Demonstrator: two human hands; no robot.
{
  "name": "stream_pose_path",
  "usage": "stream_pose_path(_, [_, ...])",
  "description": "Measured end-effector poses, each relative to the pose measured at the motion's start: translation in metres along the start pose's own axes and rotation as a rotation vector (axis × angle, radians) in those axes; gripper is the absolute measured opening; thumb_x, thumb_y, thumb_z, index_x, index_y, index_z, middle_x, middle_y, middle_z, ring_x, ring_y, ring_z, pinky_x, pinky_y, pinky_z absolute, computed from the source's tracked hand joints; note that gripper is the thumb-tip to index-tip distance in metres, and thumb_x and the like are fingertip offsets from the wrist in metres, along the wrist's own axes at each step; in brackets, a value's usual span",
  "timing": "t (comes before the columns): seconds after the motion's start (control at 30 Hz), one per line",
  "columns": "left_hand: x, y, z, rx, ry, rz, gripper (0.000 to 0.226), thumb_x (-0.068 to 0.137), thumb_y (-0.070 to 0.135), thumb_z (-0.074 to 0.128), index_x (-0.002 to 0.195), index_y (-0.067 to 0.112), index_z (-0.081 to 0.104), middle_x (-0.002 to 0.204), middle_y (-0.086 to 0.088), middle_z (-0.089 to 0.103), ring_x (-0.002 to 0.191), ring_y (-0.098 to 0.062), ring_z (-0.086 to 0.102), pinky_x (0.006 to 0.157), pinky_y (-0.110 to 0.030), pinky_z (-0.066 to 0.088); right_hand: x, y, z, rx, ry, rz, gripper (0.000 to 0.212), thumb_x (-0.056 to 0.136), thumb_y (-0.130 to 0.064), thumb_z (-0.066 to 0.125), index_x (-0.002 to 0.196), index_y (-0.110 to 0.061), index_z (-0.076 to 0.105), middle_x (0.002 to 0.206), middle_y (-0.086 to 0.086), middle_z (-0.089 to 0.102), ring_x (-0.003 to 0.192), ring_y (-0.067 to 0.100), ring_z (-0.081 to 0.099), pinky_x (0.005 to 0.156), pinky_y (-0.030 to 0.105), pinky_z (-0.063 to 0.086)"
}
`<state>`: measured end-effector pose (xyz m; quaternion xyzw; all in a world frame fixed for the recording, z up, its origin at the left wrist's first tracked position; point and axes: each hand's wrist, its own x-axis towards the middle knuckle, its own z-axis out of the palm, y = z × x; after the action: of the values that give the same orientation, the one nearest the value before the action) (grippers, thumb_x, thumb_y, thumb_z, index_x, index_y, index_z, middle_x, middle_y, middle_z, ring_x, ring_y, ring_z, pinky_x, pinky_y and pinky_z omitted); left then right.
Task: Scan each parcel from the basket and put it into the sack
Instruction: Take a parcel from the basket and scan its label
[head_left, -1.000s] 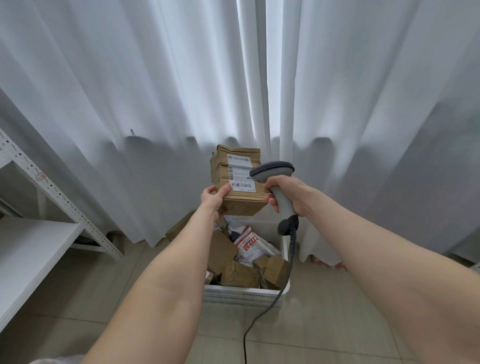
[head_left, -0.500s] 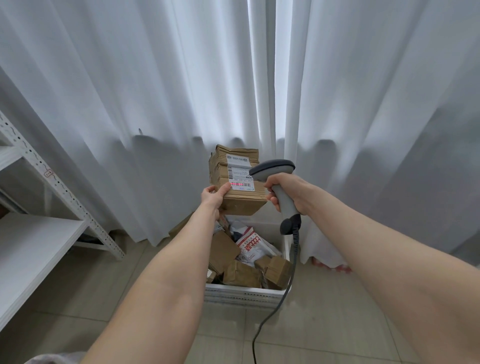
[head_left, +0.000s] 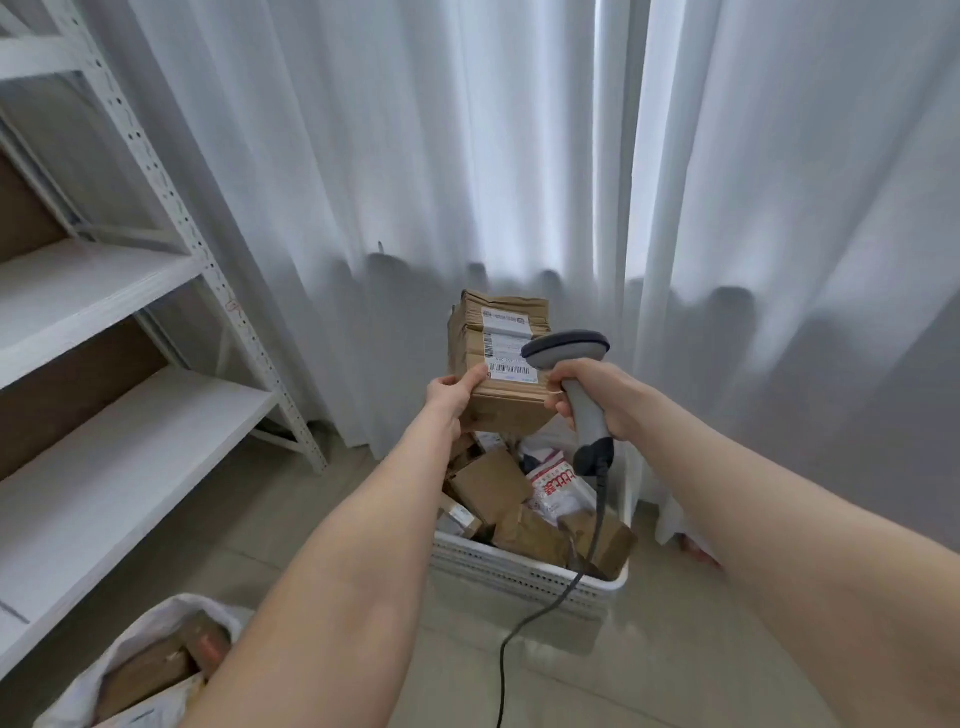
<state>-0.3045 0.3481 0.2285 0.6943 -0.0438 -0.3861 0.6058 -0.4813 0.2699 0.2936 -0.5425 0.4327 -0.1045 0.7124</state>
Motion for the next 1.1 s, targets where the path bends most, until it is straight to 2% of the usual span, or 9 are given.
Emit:
stream_pose_path(0.13, [-0.038,-0.016,-0.048,-0.025,0.119,-0.033,0.08,0.071,0.041,0.082,0.132,0.007,0.043,0.124,-0.016,0.059,0.108,-0.033,0.06,0.09,-0.051,0.053,-0.014,0.018,0.035,0.015,-0.03,-0.004,0.017,0.089,-0.016,0.062,0.102,-0.005,0.059,0.071,0.012,0.066,0.045,0.012,0.056,0.043,0.021,0.048])
stream_pose_path(0.3, [-0.098,-0.044,-0.122,-0.086,0.259,-0.077,0.077,0.071,0.039,0.082,0.131,0.007,0.047,0.119,-0.017,0.062,0.1,-0.032,0.064,0.063,-0.041,0.06,-0.041,0.047,0.096,-0.032,-0.124,-0.009,0.014,0.09,-0.016,0.065,0.1,-0.008,0.057,0.074,0.012,0.067,0.05,0.013,0.057,0.046,0.021,0.051])
stream_pose_path(0.43, [-0.141,-0.07,-0.189,-0.114,0.352,-0.107,0.073,0.072,0.039,0.081,0.13,0.008,0.048,0.114,-0.016,0.065,0.096,-0.03,0.066,0.071,-0.042,0.06,-0.061,0.074,0.158,-0.082,-0.214,-0.022,0.016,0.089,-0.019,0.068,0.098,-0.009,0.06,0.079,0.012,0.069,0.054,0.014,0.061,0.05,0.022,0.052])
stream_pose_path(0.57, [-0.177,-0.092,-0.256,-0.11,0.465,-0.138,0.068,0.074,0.043,0.079,0.124,0.009,0.05,0.111,-0.013,0.065,0.094,-0.026,0.065,0.072,-0.037,0.06,-0.077,0.096,0.223,-0.127,-0.304,-0.03,0.024,0.087,-0.018,0.071,0.105,-0.005,0.064,0.093,0.016,0.072,0.071,0.021,0.065,0.074,0.03,0.058])
stream_pose_path(0.7, [-0.202,-0.121,-0.336,-0.161,0.569,-0.178,0.092,0.053,0.053,0.087,0.127,0.012,0.049,0.115,-0.014,0.063,0.1,-0.032,0.063,0.083,-0.049,0.057,-0.094,0.123,0.291,-0.189,-0.377,-0.019,0.02,0.087,-0.017,0.071,0.101,-0.005,0.064,0.082,0.01,0.067,0.064,0.016,0.06,0.063,0.026,0.053])
stream_pose_path(0.8, [-0.218,-0.141,-0.394,-0.225,0.626,-0.18,0.082,0.067,0.041,0.084,0.131,0.009,0.044,0.12,-0.017,0.059,0.105,-0.034,0.061,0.08,-0.051,0.057,-0.105,0.147,0.347,-0.229,-0.392,-0.004,0.016,0.086,-0.019,0.072,0.092,-0.01,0.061,0.083,0.008,0.063,0.07,0.017,0.059,0.075,0.03,0.054])
stream_pose_path(0.9, [-0.227,-0.159,-0.449,-0.243,0.631,-0.196,0.074,0.075,0.036,0.08,0.133,0.008,0.044,0.124,-0.015,0.058,0.11,-0.032,0.058,0.087,-0.048,0.056,-0.111,0.173,0.406,-0.244,-0.393,0.03,0.021,0.085,-0.02,0.073,0.095,-0.009,0.059,0.084,0.008,0.061,0.076,0.019,0.059,0.085,0.034,0.054])
stream_pose_path(0.93, [-0.228,-0.166,-0.468,-0.241,0.635,-0.201,0.072,0.076,0.036,0.079,0.133,0.008,0.045,0.124,-0.015,0.058,0.11,-0.031,0.058,0.088,-0.047,0.056,-0.113,0.182,0.425,-0.249,-0.396,0.045,0.022,0.085,-0.02,0.073,0.095,-0.009,0.058,0.083,0.007,0.061,0.075,0.018,0.059,0.084,0.035,0.055])
stream_pose_path(1.1, [-0.218,-0.198,-0.551,-0.256,0.667,-0.243,0.075,0.072,0.035,0.082,0.131,0.005,0.046,0.123,-0.015,0.061,0.104,-0.031,0.062,0.083,-0.045,0.057,-0.109,0.228,0.508,-0.25,-0.389,0.135,0.022,0.083,-0.02,0.076,0.082,-0.012,0.055,0.075,0.006,0.058,0.064,0.016,0.054,0.064,0.029,0.051])
